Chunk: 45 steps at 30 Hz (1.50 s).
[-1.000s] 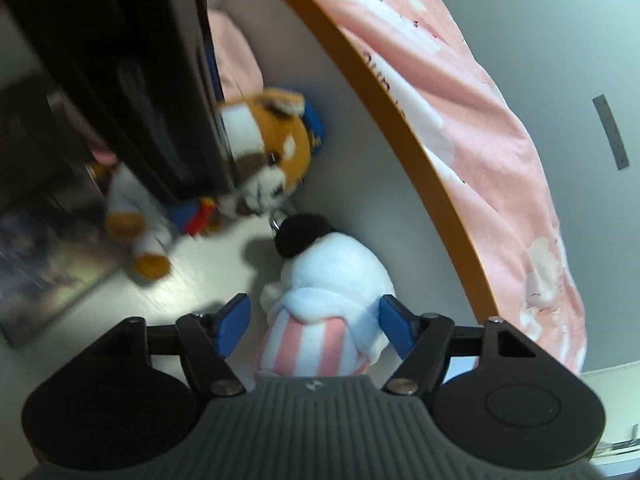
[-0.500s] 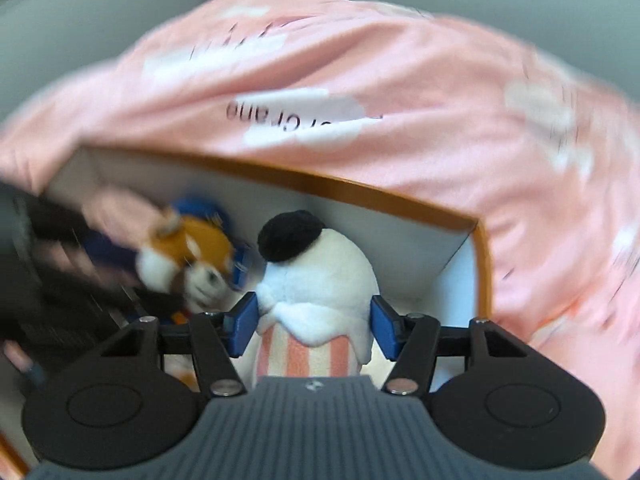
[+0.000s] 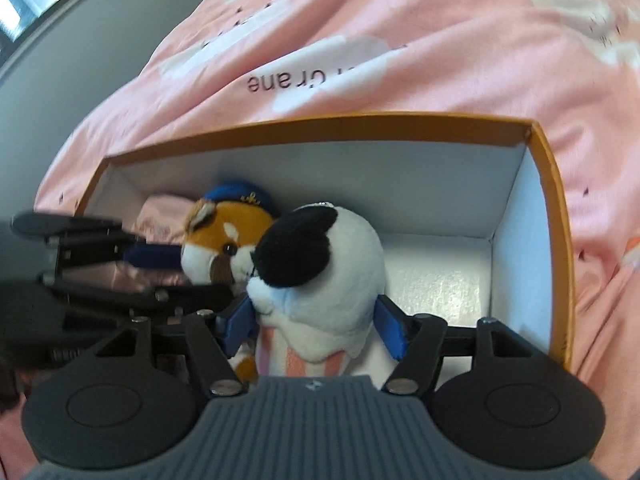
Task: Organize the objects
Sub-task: 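Stand the white striped plush upright beside the red panda plush with the right gripper, then open both grippers and withdraw them from the orange box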
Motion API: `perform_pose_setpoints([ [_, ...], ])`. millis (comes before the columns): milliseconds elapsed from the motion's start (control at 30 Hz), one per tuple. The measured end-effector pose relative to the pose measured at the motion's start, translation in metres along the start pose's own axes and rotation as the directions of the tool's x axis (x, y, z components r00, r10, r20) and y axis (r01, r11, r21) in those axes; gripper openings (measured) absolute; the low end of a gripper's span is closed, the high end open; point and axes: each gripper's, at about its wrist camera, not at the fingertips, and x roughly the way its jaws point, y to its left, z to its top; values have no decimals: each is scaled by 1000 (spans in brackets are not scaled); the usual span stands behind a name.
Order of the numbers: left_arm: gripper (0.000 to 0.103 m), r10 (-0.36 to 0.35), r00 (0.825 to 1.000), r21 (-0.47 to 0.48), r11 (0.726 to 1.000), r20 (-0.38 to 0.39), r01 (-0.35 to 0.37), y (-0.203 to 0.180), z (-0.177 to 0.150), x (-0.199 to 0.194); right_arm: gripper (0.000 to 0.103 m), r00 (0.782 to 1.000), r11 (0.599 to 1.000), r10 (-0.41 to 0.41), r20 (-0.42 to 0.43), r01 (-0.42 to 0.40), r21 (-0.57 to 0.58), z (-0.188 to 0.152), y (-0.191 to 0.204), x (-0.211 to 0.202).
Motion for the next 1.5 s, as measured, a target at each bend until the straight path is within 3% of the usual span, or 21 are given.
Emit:
perform_pose_setpoints([
  [233,46,-6,1000,-2,1000,4,6,1,0,-1,71,995,988,-75,58,82,-129,-5,13,-14],
  [300,46,-8,1000,-2,1000,6,8,1,0,-3,54,996,989,-65,66,73,-128,-7,12,-16],
  [500,46,3,1000,-7,1000,13,-3,-1,0,-9,48,994,986,-59,92,73,-148,-5,15,-8],
  [633,40,22,1000,-32,999,2,-22,1,3,-5,47,991,981,-71,116,90,-170,-3,21,0],
  [833,40,39,999,-33,999,3,-39,-2,3,-3,49,990,980,-85,108,103,-169,-3,23,-3],
  [1000,42,15,999,-70,997,36,-13,1,-3,-15,58,985,972,-103,135,128,-195,-7,27,-10],
  [1067,51,13,998,-85,996,57,-8,0,-5,-24,59,982,970,-113,149,142,-199,-10,27,-14],
  [1200,54,17,993,-107,994,120,-4,-5,-13,-49,62,978,968,-116,175,151,-200,-14,28,-24],
  [1333,58,35,982,-120,993,187,-13,-20,-30,-83,62,964,964,-107,242,160,-211,-26,35,-49],
  [1500,59,71,972,-173,984,223,-33,-39,-69,-121,62,919,960,-88,384,181,-212,-64,52,-99],
])
